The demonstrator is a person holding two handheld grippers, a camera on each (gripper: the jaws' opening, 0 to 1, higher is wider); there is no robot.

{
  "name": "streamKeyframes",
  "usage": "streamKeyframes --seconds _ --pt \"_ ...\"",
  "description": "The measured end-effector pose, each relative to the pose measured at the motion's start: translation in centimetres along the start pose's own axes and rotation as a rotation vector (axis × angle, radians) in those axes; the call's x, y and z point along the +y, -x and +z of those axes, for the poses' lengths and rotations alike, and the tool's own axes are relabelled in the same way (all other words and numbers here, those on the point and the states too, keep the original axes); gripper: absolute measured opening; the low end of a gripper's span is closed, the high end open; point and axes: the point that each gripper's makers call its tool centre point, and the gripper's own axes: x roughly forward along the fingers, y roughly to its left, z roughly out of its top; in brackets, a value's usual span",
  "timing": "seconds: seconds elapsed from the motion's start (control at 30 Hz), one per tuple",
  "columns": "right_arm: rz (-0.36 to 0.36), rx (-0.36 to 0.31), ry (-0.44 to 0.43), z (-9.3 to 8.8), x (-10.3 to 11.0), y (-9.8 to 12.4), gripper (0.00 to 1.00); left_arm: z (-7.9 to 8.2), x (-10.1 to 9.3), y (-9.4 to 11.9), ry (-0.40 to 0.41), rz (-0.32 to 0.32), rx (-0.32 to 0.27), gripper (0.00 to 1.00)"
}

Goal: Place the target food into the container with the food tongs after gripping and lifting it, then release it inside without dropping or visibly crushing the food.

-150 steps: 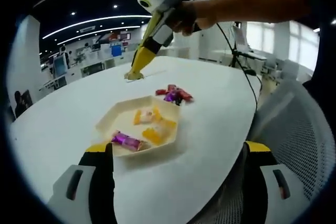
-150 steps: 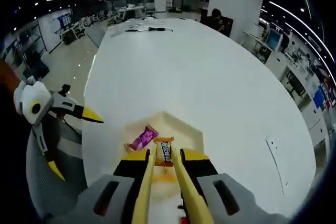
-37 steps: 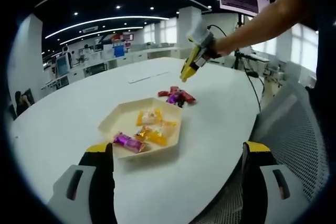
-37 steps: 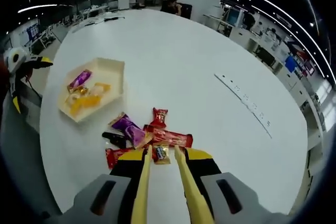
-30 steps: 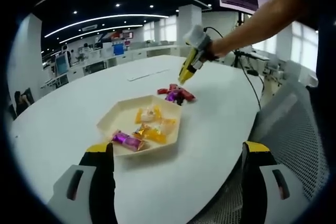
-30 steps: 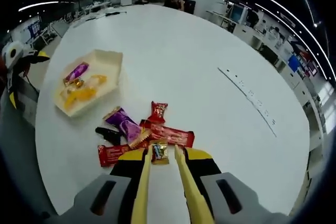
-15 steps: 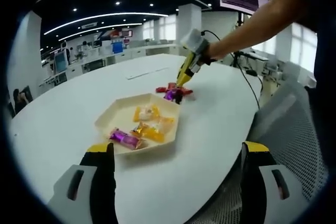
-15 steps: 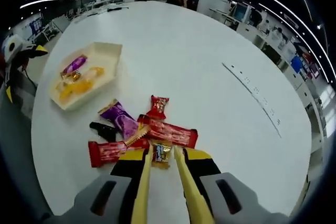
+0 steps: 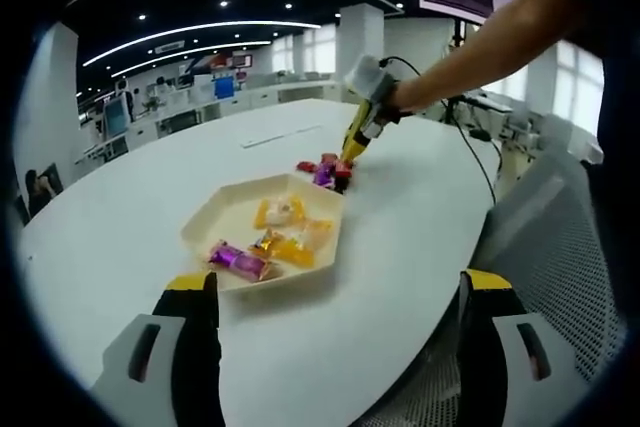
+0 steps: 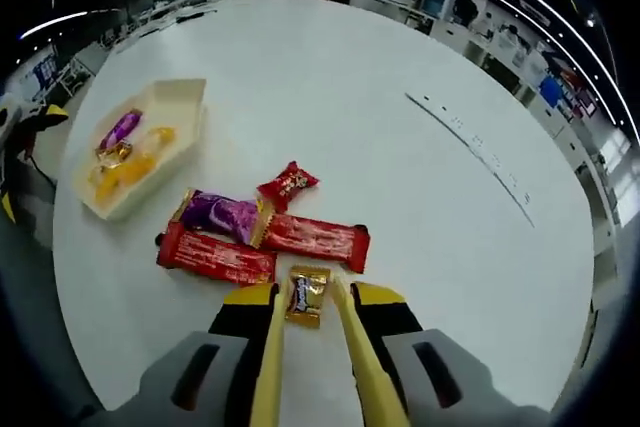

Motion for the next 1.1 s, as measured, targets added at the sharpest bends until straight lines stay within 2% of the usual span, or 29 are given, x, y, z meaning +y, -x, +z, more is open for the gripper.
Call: streamKeyframes --seconds 0.2,0.3,0.43,0.57,0.87,1.1 --pt "-0.025 0.001 0.007 0.2 0.0 0.0 0.21 -0.2 0.1 0.0 0.001 0.004 0.004 0.96" --pt "-0.031 0.007 0.036 0.3 0.4 0.0 0.21 -0.2 0.1 0.0 0.001 0.004 0.004 0.96" --pt "-0.02 0.017 0.033 0.1 0.3 -0.1 0.21 -0.2 0.1 0.0 -0.002 0.002 0.007 0.96" --pt "-0.006 0.013 0.0 0.3 0.5 0.6 0.21 -0.4 0.0 -0.1 0.014 -0.004 0.016 0.95" --pt "-0.018 0.001 0.018 1.6 -0.2 2.8 0.21 -0.2 -0.2 -0.2 0.022 -0.015 0.006 1.0" --pt "-0.019 -0.02 0.032 3.7 -0.4 5.2 0.21 0.1 -0.2 -0.1 0.014 -0.015 -0.005 1.0"
